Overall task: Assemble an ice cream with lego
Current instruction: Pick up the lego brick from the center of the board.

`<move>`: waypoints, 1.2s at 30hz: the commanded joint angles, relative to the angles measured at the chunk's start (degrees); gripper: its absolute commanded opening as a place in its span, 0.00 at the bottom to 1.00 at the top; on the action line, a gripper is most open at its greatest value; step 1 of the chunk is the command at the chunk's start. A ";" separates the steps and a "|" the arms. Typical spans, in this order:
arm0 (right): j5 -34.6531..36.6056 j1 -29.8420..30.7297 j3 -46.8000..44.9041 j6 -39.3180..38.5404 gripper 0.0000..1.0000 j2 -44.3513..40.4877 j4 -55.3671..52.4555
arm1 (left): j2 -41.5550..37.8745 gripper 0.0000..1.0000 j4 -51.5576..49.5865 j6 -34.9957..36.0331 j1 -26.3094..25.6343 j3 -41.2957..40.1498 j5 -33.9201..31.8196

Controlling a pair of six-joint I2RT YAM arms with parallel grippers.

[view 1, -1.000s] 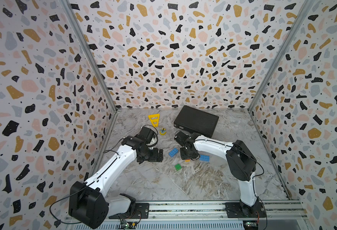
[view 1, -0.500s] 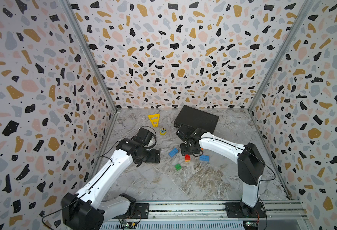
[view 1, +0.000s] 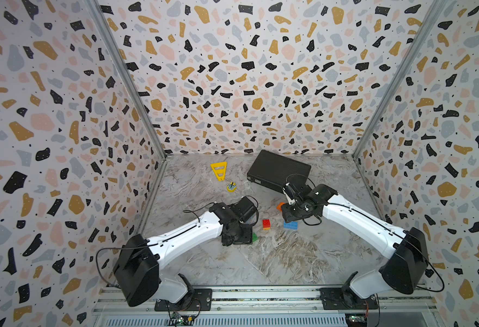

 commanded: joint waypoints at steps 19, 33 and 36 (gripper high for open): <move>-6.09 -2.92 -10.30 -8.53 0.55 -10.92 3.97 | 15.17 0.63 14.69 -16.79 -3.01 3.37 -7.43; -7.50 -4.55 -11.75 -9.35 0.55 -10.66 5.31 | 18.43 0.54 13.96 -17.17 -2.92 4.88 -9.11; -7.66 -4.70 -11.93 -9.50 0.55 -10.50 5.38 | 19.14 0.54 14.17 -17.19 -2.99 4.97 -8.87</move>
